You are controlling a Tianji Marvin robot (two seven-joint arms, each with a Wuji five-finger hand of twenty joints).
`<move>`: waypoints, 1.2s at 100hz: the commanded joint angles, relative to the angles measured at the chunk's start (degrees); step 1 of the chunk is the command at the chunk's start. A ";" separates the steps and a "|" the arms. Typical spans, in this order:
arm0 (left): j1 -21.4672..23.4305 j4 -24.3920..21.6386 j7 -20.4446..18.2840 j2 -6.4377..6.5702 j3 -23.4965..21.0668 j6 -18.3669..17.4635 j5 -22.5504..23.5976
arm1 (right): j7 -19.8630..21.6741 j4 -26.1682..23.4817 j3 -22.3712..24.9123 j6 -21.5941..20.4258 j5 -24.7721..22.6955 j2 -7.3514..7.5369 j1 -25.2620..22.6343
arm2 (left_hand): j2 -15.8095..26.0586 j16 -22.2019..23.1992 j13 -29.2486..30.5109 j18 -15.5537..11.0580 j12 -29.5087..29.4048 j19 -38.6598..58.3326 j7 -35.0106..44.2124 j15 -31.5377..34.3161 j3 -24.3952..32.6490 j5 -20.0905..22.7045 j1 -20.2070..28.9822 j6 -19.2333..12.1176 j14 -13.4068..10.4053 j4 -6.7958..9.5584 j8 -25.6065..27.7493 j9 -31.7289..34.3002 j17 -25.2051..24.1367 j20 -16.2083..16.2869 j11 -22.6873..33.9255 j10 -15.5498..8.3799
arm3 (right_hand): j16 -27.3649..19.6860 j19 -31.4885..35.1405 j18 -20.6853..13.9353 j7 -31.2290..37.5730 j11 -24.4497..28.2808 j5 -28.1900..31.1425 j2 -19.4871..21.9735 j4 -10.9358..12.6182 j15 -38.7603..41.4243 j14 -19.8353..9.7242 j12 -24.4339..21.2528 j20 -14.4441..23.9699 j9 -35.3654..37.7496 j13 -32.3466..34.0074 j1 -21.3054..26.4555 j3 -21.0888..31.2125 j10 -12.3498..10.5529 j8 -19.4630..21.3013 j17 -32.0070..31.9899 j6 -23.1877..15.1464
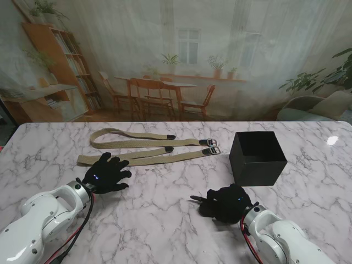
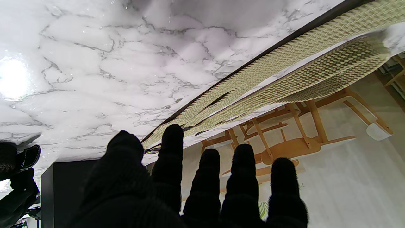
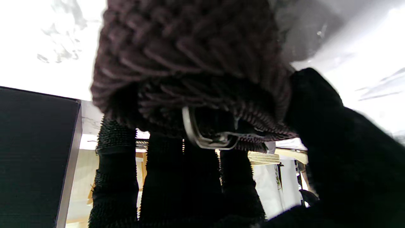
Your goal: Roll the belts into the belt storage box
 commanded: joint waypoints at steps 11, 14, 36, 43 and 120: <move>-0.14 0.18 -0.95 0.01 0.30 0.08 -0.14 | 2.21 0.33 -0.15 1.01 0.36 -0.22 -1.07 | 1.61 0.00 1.02 2.13 0.53 -1.56 0.38 -0.59 -0.69 0.69 0.93 0.32 0.17 -1.17 0.29 -1.34 -1.12 -1.04 -0.48 0.46 | 5.47 6.85 2.13 6.89 3.59 3.19 4.95 2.09 7.25 0.11 6.92 2.48 2.39 6.87 7.57 3.46 -4.99 -1.61 6.15 -10.56; -0.16 0.20 -0.96 0.01 0.31 0.07 -0.15 | 2.28 0.33 -0.21 1.21 0.50 -0.24 -1.07 | 1.59 0.00 1.01 2.15 0.53 -1.56 0.37 -0.60 -0.72 0.68 0.88 0.27 0.26 -1.18 0.29 -1.34 -1.13 -1.04 -0.48 0.50 | 6.23 7.80 1.48 7.39 2.58 3.54 4.98 2.03 8.30 0.24 6.96 3.14 2.48 7.39 8.07 3.21 -5.01 -1.84 7.32 -11.17; -0.15 0.20 -1.02 0.01 0.33 0.12 -0.15 | 2.79 0.97 -1.25 2.34 0.43 -0.16 -0.56 | 1.57 -0.01 1.01 2.15 0.53 -1.53 0.41 -0.60 -0.69 0.75 0.93 0.35 0.16 -1.18 0.34 -1.33 -1.08 -1.02 -0.48 0.42 | 8.66 12.81 -2.40 7.75 -1.58 4.79 3.48 2.11 12.33 0.56 6.46 6.29 2.46 8.68 7.68 3.65 -3.85 -2.38 11.34 -8.75; -0.15 0.20 -1.00 0.01 0.34 0.15 -0.13 | 2.35 1.31 -1.65 2.49 0.38 -0.18 -0.33 | 1.59 -0.01 0.98 2.13 0.53 -1.52 0.40 -0.61 -0.68 0.75 0.95 0.36 0.21 -1.18 0.33 -1.30 -1.09 -1.02 -0.47 0.42 | 9.80 14.52 -3.25 10.60 -1.12 5.72 3.62 1.75 15.19 0.84 6.89 7.35 4.38 10.30 10.26 3.39 -4.27 -2.67 13.13 -9.49; -0.66 0.46 -0.88 0.00 0.39 0.00 -0.30 | -7.33 -12.58 12.58 -3.29 -9.44 -0.67 -6.99 | 1.62 0.01 1.09 2.12 0.54 -1.53 0.37 -0.59 -0.72 0.72 0.79 0.29 0.14 -1.17 0.32 -1.28 -1.09 -1.02 -0.45 0.32 | 13.76 20.28 -3.13 13.22 0.61 18.71 4.29 2.21 24.92 3.13 8.99 10.01 11.01 15.67 14.11 5.01 -1.44 -0.27 19.20 -14.26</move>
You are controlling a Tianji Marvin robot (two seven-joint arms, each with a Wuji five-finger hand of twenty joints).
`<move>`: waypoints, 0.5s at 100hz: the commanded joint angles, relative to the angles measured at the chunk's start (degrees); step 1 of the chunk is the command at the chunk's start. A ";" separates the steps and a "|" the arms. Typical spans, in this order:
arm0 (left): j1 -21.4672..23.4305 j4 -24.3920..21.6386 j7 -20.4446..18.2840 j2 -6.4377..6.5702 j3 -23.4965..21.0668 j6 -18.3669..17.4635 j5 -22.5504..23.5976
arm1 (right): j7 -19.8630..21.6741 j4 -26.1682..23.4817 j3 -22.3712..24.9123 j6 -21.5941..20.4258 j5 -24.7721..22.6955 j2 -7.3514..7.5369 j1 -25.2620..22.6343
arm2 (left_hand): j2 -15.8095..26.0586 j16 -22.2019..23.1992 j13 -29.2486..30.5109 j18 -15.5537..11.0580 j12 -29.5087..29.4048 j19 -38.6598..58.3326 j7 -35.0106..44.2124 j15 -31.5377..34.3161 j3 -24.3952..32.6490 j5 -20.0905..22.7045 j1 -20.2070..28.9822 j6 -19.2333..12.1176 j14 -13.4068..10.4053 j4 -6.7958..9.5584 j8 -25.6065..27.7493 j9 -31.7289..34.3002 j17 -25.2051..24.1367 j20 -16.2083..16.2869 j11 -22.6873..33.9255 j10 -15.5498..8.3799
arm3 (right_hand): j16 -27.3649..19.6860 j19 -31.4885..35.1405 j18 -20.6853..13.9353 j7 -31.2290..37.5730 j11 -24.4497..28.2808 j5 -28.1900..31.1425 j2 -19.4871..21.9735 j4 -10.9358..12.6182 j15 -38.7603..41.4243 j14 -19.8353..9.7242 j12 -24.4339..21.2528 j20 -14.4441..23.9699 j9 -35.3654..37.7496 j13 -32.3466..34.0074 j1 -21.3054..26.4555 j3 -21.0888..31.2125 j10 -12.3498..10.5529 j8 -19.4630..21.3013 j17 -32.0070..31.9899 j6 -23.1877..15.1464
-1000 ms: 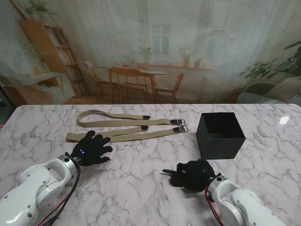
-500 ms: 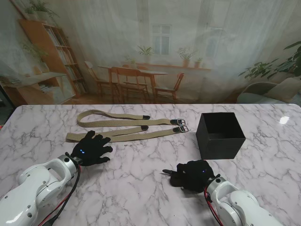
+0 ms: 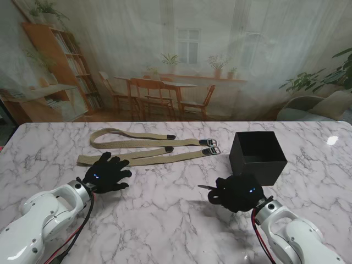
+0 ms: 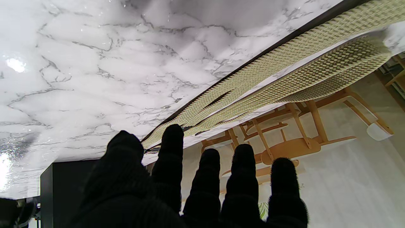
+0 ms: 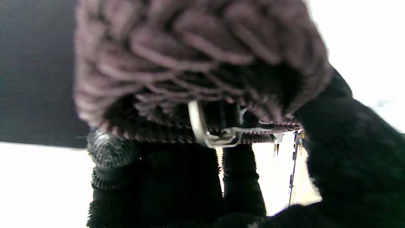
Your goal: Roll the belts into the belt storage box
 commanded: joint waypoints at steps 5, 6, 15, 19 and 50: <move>-0.31 0.29 -0.63 0.00 0.15 0.02 -0.13 | -0.54 -3.33 3.74 -1.43 -0.69 0.49 0.11 | 1.61 0.00 1.07 2.14 0.55 -1.53 0.40 -0.60 -0.70 0.79 0.80 0.29 0.20 -1.16 0.33 -1.24 -1.08 -1.02 -0.43 0.39 | 2.30 1.82 -0.38 9.64 4.61 9.33 6.83 3.46 8.33 0.19 2.76 0.92 3.58 3.52 12.46 9.23 -3.54 3.03 0.91 -11.30; -0.31 0.30 -0.63 0.00 0.15 0.02 -0.14 | -0.59 -3.50 4.11 -1.61 -0.89 0.50 0.14 | 1.61 0.00 1.06 2.15 0.54 -1.53 0.39 -0.60 -0.69 0.78 0.82 0.35 0.26 -1.15 0.33 -1.25 -1.08 -1.02 -0.44 0.45 | 2.28 1.79 -0.39 9.61 4.58 9.34 6.85 3.45 8.30 0.15 2.77 0.91 3.55 3.51 12.44 9.20 -3.58 3.05 0.88 -11.37; -0.29 0.28 -0.56 0.00 0.06 0.05 -0.04 | -1.26 -4.30 6.92 -3.13 -2.38 0.63 0.91 | 1.48 0.01 1.10 2.15 0.55 -1.52 0.42 -0.58 -0.65 0.82 0.96 0.35 0.27 -1.14 0.35 -1.21 -1.09 -1.02 -0.43 0.41 | 2.18 1.54 -0.53 9.41 4.44 9.32 7.03 3.46 8.01 -0.12 2.86 0.87 3.55 3.47 12.46 9.07 -3.77 3.23 0.67 -11.46; -0.28 0.28 -0.51 0.01 0.03 0.06 0.03 | -1.37 -4.44 7.97 -3.70 -2.80 0.69 1.52 | 1.44 0.02 1.15 2.14 0.56 -1.52 0.43 -0.56 -0.65 0.79 0.99 0.29 0.21 -1.14 0.37 -1.10 -1.07 -1.01 -0.39 0.36 | 2.10 1.38 -0.63 9.31 4.33 9.21 7.20 3.44 7.73 -0.06 2.96 0.86 3.48 3.43 12.48 8.88 -3.84 3.43 0.61 -11.54; -0.36 0.32 -0.28 0.03 -0.02 -0.03 0.21 | -1.69 -2.41 11.12 -6.89 -8.86 2.10 9.43 | 1.59 0.01 1.16 2.12 0.55 -1.49 0.38 -0.58 -0.73 0.79 0.69 0.34 0.18 -1.15 0.30 -1.05 -1.04 -1.02 -0.41 0.42 | 1.88 0.47 -1.15 8.99 3.99 8.70 7.88 3.52 6.38 -0.73 3.39 0.81 3.12 3.39 12.55 8.44 -4.64 4.26 0.01 -12.28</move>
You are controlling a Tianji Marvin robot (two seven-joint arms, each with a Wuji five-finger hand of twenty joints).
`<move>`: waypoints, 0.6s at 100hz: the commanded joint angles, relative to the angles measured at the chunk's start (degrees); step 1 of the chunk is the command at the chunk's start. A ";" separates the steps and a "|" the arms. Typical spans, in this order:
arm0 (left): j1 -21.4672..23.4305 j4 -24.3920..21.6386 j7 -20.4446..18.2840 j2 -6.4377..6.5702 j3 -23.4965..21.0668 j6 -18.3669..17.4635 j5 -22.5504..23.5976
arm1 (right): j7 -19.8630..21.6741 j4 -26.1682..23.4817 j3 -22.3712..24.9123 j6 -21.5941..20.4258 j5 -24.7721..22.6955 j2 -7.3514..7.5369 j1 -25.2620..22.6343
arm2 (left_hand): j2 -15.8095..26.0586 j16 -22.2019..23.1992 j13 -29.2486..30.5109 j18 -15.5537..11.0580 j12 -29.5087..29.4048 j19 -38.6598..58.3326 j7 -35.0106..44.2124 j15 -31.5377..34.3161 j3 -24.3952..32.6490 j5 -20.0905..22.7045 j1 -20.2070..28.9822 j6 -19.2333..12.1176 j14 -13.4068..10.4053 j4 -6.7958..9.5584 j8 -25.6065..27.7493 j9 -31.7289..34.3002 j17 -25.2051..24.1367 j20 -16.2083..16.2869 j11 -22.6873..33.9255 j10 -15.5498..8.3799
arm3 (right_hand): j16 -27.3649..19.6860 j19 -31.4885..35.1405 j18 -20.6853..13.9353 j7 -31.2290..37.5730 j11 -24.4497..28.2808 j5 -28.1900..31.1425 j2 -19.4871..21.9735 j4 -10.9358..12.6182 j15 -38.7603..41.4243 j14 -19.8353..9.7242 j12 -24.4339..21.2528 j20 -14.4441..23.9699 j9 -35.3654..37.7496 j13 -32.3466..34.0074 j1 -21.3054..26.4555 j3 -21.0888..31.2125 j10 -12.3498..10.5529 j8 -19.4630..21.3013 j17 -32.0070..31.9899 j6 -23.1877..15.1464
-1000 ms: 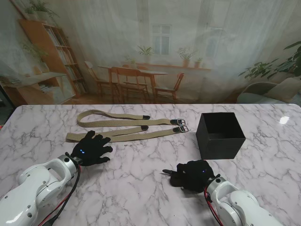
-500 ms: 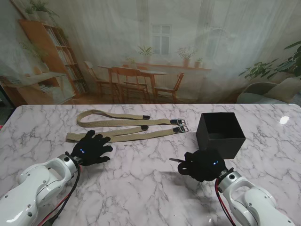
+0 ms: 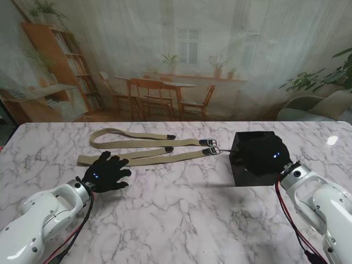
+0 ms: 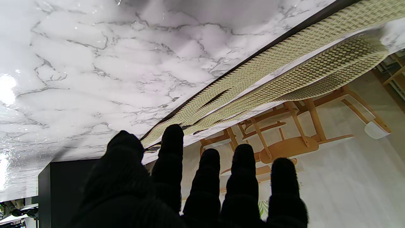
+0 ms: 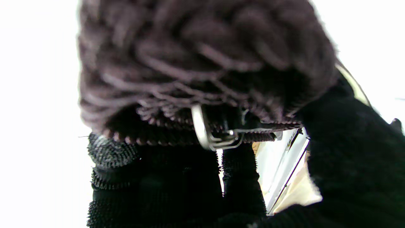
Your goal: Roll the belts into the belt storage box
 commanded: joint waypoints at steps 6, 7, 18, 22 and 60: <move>-0.23 0.21 -0.51 0.04 0.12 -0.18 0.01 | 0.73 1.69 0.26 0.02 -0.49 1.15 4.59 | 1.54 0.02 1.19 2.14 0.57 -1.49 0.37 -0.56 -0.71 0.82 0.69 0.42 0.23 -1.13 0.27 -0.93 -1.05 -1.03 -0.37 0.40 | 1.80 0.13 -1.34 9.23 3.89 7.81 8.08 3.54 4.67 -0.99 2.34 0.75 2.53 3.28 12.56 8.93 -4.80 4.46 -0.16 -12.59; -0.24 0.22 -0.50 0.04 0.12 -0.19 0.01 | 0.85 1.96 0.17 0.05 -0.65 1.20 4.95 | 1.52 0.02 1.18 2.16 0.57 -1.48 0.38 -0.56 -0.71 0.83 0.70 0.38 0.25 -1.13 0.28 -0.91 -1.03 -1.02 -0.36 0.44 | 1.79 0.09 -1.36 9.23 3.89 7.78 8.10 3.53 4.63 -1.02 2.35 0.75 2.51 3.28 12.55 8.90 -4.82 4.48 -0.17 -12.62; -0.24 0.30 -0.34 0.03 0.09 -0.24 -0.02 | 1.20 5.40 -0.93 0.28 -4.15 2.19 8.87 | 1.54 0.02 1.15 2.14 0.57 -1.50 0.35 -0.57 -0.72 0.82 0.60 0.38 0.25 -1.12 0.23 -0.96 -1.08 -1.03 -0.39 0.45 | 1.77 -0.37 -1.86 9.23 3.79 7.47 8.42 3.54 4.04 -1.49 2.48 0.70 2.28 3.26 12.42 8.70 -5.46 4.77 -0.33 -13.35; -0.23 0.29 -0.35 0.04 0.09 -0.26 -0.03 | 1.70 6.24 -1.29 0.34 -5.03 2.45 9.96 | 1.60 0.01 1.11 2.15 0.56 -1.49 0.33 -0.59 -0.72 0.80 0.55 0.42 0.23 -1.12 0.21 -1.01 -1.07 -1.03 -0.41 0.38 | 1.78 -0.51 -2.02 9.23 3.77 7.40 8.47 3.54 3.91 -1.51 2.49 0.68 2.26 3.20 12.40 8.69 -5.57 4.81 -0.40 -13.51; -0.64 0.38 -0.96 0.08 0.51 -0.63 -0.23 | 5.58 12.37 -5.42 -0.30 -12.08 4.54 16.67 | 1.57 0.04 1.10 2.12 0.57 -1.47 0.38 -0.56 -0.68 0.78 0.60 0.38 0.19 -1.11 0.20 -1.09 -1.07 -1.02 -0.41 0.43 | 1.89 -1.92 -3.40 8.86 3.36 7.41 9.26 3.53 2.40 -2.24 2.63 0.79 1.28 1.89 12.03 7.84 -6.80 4.26 -2.12 -16.51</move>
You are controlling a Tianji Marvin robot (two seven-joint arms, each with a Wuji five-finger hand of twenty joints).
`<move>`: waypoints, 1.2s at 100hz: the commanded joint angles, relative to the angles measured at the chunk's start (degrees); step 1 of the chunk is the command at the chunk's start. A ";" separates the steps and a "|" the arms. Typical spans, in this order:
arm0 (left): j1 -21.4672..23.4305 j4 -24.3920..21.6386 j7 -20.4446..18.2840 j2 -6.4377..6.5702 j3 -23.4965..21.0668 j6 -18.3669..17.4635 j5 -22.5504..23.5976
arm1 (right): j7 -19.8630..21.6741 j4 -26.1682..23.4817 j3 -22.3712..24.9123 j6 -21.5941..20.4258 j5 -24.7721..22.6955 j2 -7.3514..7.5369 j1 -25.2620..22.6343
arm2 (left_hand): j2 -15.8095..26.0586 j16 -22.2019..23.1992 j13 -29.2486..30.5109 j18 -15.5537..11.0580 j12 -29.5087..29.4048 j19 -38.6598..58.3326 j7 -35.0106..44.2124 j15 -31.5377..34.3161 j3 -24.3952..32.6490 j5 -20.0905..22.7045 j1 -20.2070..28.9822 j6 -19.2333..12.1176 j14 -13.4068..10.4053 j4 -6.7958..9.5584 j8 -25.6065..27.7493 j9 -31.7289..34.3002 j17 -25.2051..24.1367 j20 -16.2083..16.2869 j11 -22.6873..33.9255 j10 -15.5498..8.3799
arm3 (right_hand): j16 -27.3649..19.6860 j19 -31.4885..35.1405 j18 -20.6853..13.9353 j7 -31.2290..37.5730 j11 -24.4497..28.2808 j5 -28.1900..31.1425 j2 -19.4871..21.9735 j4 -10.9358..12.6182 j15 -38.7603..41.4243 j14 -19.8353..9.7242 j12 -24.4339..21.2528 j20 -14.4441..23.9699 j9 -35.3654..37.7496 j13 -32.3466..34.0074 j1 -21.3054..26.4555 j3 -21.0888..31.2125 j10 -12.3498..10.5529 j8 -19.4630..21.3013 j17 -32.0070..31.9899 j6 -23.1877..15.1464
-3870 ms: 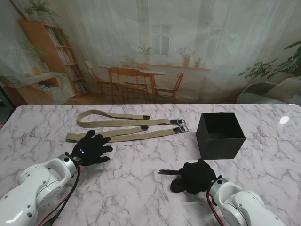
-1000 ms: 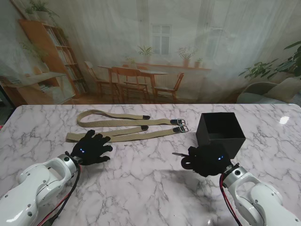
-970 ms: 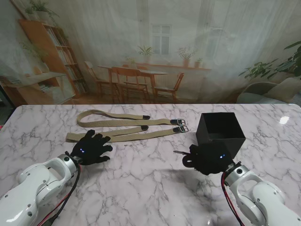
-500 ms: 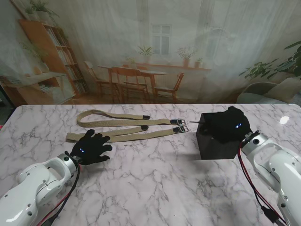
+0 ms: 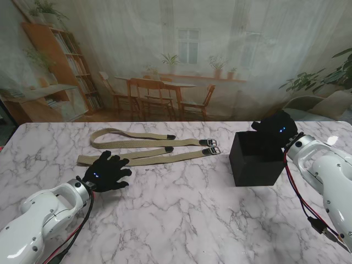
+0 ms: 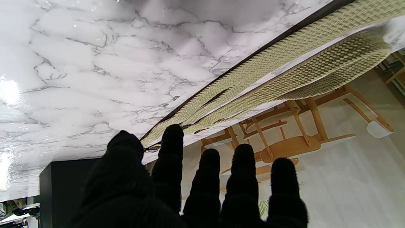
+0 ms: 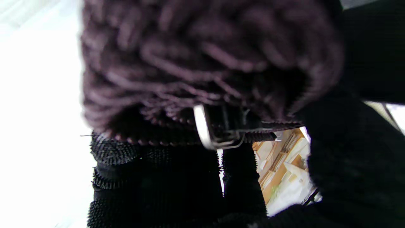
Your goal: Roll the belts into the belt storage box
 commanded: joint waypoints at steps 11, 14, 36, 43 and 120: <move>-0.29 0.18 -1.17 0.04 0.42 -0.27 -0.21 | 1.92 1.36 -1.93 -2.06 -2.34 1.08 1.65 | 1.63 0.03 1.07 2.12 0.58 -1.47 0.38 -0.57 -0.69 0.79 0.56 0.44 0.20 -1.11 0.19 -1.09 -1.08 -1.02 -0.40 0.42 | 1.98 -0.61 -3.38 8.62 3.25 7.58 9.52 3.52 2.13 -2.21 2.58 1.02 0.95 1.53 11.82 8.22 -6.86 3.89 -1.19 -17.49; -0.29 0.17 -1.23 0.04 0.44 -0.26 -0.23 | 2.32 1.47 -2.21 -2.31 -2.75 1.19 1.85 | 1.58 0.03 1.05 2.11 0.57 -1.49 0.39 -0.58 -0.68 0.80 0.59 0.46 0.22 -1.11 0.19 -1.11 -1.12 -1.03 -0.40 0.43 | 2.00 -0.65 -3.57 8.59 3.27 7.60 9.68 3.52 2.05 -2.31 2.67 1.09 0.85 1.39 11.79 8.18 -7.01 3.86 -1.39 -17.69; -0.30 0.14 -1.36 0.02 0.54 -0.15 -0.30 | 3.89 3.32 -4.60 -3.30 -5.02 1.94 3.73 | 1.63 0.04 1.07 2.09 0.57 -1.47 0.41 -0.56 -0.70 0.80 0.54 0.38 0.20 -1.11 0.19 -1.07 -1.09 -1.02 -0.38 0.41 | 2.09 -0.78 -4.13 8.41 3.17 7.82 9.95 3.52 1.77 -2.76 2.91 1.46 0.45 0.98 11.66 7.99 -7.47 3.67 -1.72 -18.61; -0.34 0.16 -1.40 0.02 0.60 -0.14 -0.35 | 3.97 4.04 -5.47 -3.30 -4.92 2.01 4.29 | 1.57 0.04 1.07 2.08 0.56 -1.45 0.42 -0.56 -0.67 0.77 0.62 0.37 0.20 -1.11 0.21 -1.19 -1.08 -1.01 -0.43 0.36 | 2.08 -0.88 -4.29 8.33 3.09 7.79 9.95 3.51 1.67 -2.91 2.91 1.52 0.36 0.89 11.59 7.95 -7.65 3.59 -1.80 -18.74; -0.51 0.29 -2.11 0.01 1.13 0.03 -0.79 | 1.03 5.91 -10.61 -4.13 -9.30 3.59 7.00 | 1.45 0.05 1.05 2.06 0.57 -1.48 0.39 -0.54 -0.66 0.69 0.70 0.39 0.18 -1.12 0.17 -1.19 -1.11 -1.03 -0.37 0.47 | -6.00 -13.12 -3.63 -4.75 -11.89 -3.77 10.44 3.60 -13.64 -6.18 -7.80 -0.05 -15.26 -14.95 3.33 9.05 -7.90 -3.77 -19.05 -20.11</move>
